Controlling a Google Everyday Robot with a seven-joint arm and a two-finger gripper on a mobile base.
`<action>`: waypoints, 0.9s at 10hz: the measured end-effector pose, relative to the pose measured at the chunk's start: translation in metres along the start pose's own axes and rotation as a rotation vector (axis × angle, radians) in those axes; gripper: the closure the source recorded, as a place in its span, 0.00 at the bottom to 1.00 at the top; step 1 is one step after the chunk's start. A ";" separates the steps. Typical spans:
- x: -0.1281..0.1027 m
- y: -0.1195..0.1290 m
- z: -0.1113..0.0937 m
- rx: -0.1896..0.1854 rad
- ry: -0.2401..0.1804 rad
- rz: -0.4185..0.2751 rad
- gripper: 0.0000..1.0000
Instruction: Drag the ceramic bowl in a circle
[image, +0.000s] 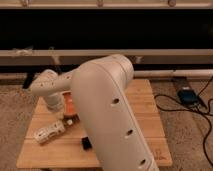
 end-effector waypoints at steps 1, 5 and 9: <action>0.001 -0.011 0.001 0.000 -0.010 0.027 0.95; -0.024 -0.024 0.003 0.019 -0.141 0.044 0.56; -0.035 -0.009 0.007 -0.021 -0.185 -0.011 0.21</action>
